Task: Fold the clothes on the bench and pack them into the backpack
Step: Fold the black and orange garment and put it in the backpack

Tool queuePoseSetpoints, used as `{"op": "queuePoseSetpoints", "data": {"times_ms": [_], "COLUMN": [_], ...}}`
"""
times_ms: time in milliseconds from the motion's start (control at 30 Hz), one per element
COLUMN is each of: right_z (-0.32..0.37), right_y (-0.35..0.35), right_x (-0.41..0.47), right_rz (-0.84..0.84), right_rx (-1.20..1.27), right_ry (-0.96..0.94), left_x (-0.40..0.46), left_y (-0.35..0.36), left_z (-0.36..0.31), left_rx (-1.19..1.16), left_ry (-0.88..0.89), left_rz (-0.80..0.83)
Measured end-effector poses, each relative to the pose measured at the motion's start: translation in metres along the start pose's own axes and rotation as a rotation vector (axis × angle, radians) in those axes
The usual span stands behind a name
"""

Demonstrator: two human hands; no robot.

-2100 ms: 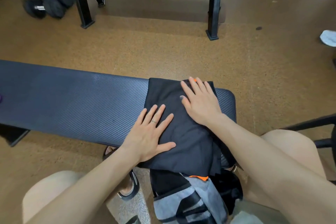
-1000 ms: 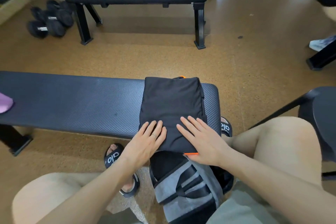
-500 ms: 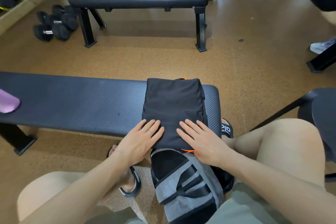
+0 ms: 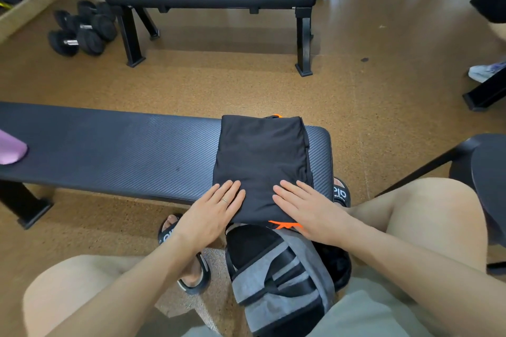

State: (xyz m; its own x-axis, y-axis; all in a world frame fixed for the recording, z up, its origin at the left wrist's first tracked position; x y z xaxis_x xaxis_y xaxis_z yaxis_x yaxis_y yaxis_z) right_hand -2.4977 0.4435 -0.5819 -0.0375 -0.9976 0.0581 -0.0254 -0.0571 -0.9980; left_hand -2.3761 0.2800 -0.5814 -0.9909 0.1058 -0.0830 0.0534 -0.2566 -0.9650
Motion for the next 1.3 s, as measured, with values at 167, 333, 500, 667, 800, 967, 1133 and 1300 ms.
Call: {"op": "queuePoseSetpoints", "data": {"times_ms": [167, 333, 500, 667, 800, 967, 1133, 1300], "right_z": [-0.026, -0.055, -0.107, -0.146, -0.154, -0.160, -0.158, -0.149], "right_y": [-0.047, -0.079, -0.073, -0.041, -0.016, -0.005, -0.008, -0.022], "right_x": [0.007, 0.014, 0.045, 0.078, 0.090, 0.088, 0.083, 0.085], "right_rz": [-0.072, -0.089, -0.207, -0.180, -0.097, -0.083, -0.064, -0.073], "right_rx": [0.532, 0.838, 0.957, 1.006, 0.943, 0.927, 0.812, 0.457], "right_ry": [0.261, 0.492, 0.748, 1.008, 1.073, 1.143, 1.138, 1.051], "left_x": [-0.003, 0.004, 0.029, 0.061, 0.075, 0.076, 0.078, 0.081], "left_y": [-0.043, -0.088, -0.078, -0.043, -0.014, 0.002, -0.002, -0.013], "left_z": [0.031, 0.064, 0.111, 0.132, 0.140, 0.138, 0.125, 0.129], "left_rx": [-0.474, -0.813, -1.123, -1.183, -1.120, -1.249, -1.132, -0.610], "left_ry": [-0.044, -0.159, -0.535, -0.882, -1.048, -1.155, -0.968, -0.967], "left_rz": [-0.009, -0.086, -0.203, -0.265, -0.209, -0.067, -0.102, -0.153]}}
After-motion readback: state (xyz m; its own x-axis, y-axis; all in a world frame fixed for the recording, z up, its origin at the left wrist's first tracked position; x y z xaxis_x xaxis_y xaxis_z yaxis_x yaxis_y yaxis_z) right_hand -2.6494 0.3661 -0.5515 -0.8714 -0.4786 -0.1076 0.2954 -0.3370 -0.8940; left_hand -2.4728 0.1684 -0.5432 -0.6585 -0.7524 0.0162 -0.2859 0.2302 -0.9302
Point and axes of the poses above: each hand's wrist, its own x-axis towards the middle knuckle, its own y-axis out of the palm, z = x × y, the point moved 7 cm from there along x, towards the middle knuckle, and after that the axes turned 4 degrees about -z, right-handed, at the moved point
